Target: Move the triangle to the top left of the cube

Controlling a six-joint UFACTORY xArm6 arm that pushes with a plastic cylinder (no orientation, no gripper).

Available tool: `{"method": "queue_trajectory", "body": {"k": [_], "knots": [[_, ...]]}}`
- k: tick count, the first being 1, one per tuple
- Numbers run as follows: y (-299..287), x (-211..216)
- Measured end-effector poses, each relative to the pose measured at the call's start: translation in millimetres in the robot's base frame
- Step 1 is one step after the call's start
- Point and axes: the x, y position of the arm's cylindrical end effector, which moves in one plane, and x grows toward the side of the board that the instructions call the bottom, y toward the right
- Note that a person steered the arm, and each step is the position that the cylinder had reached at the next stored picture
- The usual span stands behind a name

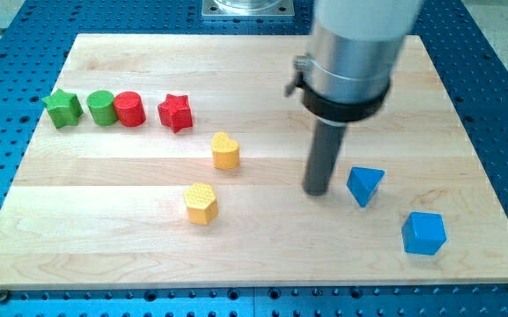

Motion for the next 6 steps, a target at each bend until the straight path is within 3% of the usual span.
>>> {"method": "queue_trajectory", "body": {"k": [1,2,4,6], "knots": [[52,-9],[83,30],[-3,52],[-14,49]]}}
